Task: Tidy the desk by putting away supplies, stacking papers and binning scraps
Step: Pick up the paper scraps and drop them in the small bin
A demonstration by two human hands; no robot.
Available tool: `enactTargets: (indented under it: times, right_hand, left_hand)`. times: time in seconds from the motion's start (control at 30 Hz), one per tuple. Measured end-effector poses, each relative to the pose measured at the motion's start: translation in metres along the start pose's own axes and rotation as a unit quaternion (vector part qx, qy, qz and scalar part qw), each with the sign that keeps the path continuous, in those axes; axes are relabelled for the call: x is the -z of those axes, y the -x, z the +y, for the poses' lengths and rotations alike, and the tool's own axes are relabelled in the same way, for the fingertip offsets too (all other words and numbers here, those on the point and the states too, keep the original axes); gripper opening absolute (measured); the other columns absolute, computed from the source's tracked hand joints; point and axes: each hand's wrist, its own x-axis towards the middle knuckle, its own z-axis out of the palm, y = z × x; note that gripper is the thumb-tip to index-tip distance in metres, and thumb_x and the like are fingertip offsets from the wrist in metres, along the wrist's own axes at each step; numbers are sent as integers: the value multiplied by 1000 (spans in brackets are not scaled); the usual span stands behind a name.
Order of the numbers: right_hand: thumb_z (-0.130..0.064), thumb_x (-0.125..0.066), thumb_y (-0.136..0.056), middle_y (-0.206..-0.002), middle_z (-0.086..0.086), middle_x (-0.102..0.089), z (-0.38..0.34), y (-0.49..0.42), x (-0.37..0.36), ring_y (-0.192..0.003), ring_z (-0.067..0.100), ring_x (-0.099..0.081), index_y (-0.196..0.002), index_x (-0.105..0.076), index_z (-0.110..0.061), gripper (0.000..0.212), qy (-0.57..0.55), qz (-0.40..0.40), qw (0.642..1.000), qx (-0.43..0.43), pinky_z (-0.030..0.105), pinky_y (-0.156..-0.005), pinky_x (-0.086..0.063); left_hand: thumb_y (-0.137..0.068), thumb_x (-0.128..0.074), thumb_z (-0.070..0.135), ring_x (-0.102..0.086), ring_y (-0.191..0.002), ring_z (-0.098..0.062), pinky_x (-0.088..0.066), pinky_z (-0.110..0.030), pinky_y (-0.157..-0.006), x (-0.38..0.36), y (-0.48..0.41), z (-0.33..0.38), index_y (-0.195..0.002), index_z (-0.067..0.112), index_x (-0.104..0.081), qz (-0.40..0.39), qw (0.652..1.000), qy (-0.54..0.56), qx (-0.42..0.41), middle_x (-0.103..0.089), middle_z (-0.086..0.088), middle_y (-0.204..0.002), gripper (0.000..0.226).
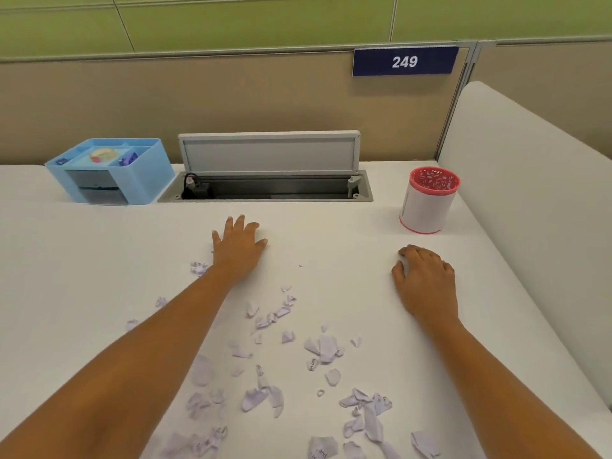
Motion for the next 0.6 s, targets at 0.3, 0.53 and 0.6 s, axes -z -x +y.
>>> enactTargets:
  times: [0.3, 0.53, 0.6]
  right_hand:
    - [-22, -43, -93, -128, 2, -55, 0, 0, 1, -122, 24, -46, -122, -54, -13, 33, -8, -7, 1000, -6, 39, -101, -30]
    - [-21, -44, -92, -125, 5, -58, -1, 0, 2, -118, 27, -49, -120, -56, -11, 32, -15, -2, 1000, -10, 39, -99, -32]
    - [-21, -45, -92, -125, 5, -58, -1, 0, 2, -118, 27, -49, -120, -56, -11, 32, -18, 0, 1000, -10, 40, -99, -32]
  left_hand:
    - [-100, -35, 14, -25, -140, -25, -17, -31, -113, 20, 9, -32, -144, 8, -31, -104, 993, 49, -13, -26, -8, -153, 44]
    - [-88, -48, -8, -34, -76, -19, -20, -14, -54, 24, 7, -40, -57, 23, -34, -61, 997, 39, -9, -41, -9, -79, 45]
    - [-91, -53, 1, -47, -79, -22, -34, -13, -62, 32, 8, -32, -70, 9, -60, -45, 998, 53, 9, -52, -19, -85, 23]
